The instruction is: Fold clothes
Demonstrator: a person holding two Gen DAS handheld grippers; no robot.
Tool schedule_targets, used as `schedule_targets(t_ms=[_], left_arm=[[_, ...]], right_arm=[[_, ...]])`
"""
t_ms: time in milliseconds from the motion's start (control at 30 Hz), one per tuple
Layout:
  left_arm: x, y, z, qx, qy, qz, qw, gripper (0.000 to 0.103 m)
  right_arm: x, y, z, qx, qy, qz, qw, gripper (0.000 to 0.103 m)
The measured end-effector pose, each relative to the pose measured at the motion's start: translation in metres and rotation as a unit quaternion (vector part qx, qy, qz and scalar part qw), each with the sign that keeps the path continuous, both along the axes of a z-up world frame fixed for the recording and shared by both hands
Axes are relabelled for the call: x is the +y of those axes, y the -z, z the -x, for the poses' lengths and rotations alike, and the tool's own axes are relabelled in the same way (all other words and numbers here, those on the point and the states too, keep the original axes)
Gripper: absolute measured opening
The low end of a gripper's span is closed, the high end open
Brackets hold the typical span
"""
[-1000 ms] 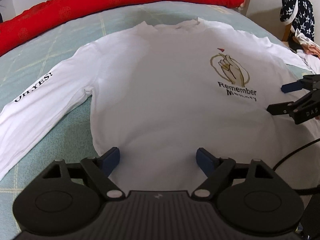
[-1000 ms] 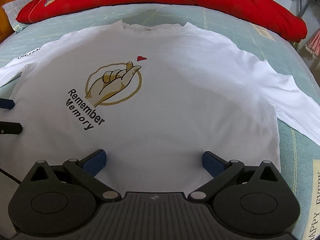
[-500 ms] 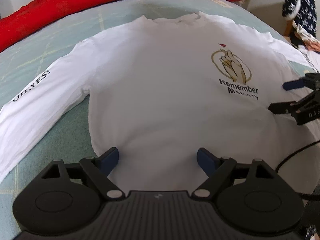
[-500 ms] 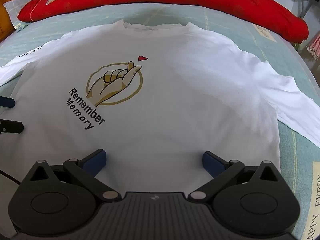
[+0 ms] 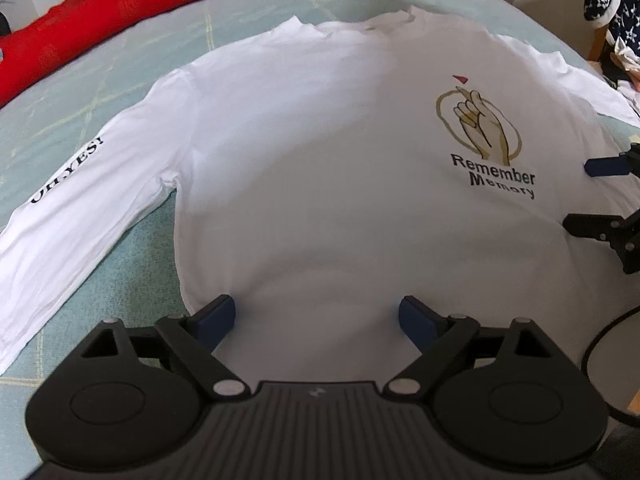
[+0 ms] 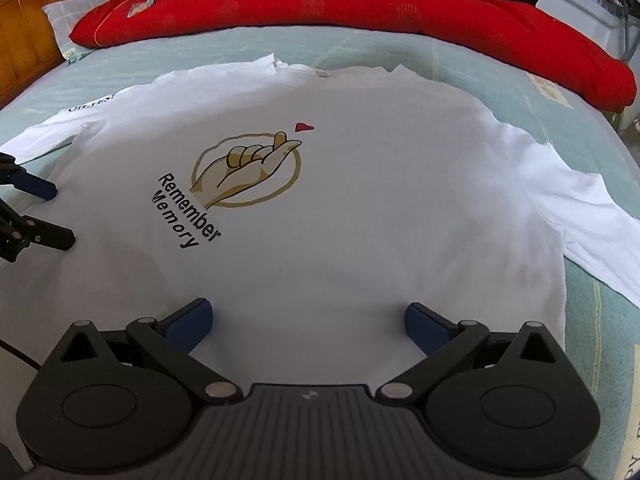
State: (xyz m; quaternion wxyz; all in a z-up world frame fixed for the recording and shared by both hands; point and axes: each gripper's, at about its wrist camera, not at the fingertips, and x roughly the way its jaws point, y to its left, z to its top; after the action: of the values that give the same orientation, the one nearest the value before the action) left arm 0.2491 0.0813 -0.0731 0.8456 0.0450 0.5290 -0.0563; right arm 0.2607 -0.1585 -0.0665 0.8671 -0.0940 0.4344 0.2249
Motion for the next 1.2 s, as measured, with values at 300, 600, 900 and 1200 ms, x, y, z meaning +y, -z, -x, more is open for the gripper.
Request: schedule_targets(t_ms=[300,600,900,1200], left_arm=[[0.002,0.000,-0.010,0.019,0.042,0.003,0.9989,0.092],[0.002,0.004,-0.009,0.012,0.059,0.006,0.9982,0.094],[-0.006,0.001,-0.012,0.019,0.052,-0.021,0.9982,0.094],[-0.006,-0.007,0.005,0.023,0.025,-0.023,0.9992,0.079]], right_arm=[[0.004,0.002,0.002,-0.010,0.024,0.003,1.000,0.103],[0.007,0.002,0.002,-0.016,0.040,0.005,0.999,0.103],[0.002,0.002,0.001,-0.016,0.026,-0.007,1.000,0.103],[-0.009,0.007,0.011,-0.052,-0.015,-0.030,0.998,0.103]])
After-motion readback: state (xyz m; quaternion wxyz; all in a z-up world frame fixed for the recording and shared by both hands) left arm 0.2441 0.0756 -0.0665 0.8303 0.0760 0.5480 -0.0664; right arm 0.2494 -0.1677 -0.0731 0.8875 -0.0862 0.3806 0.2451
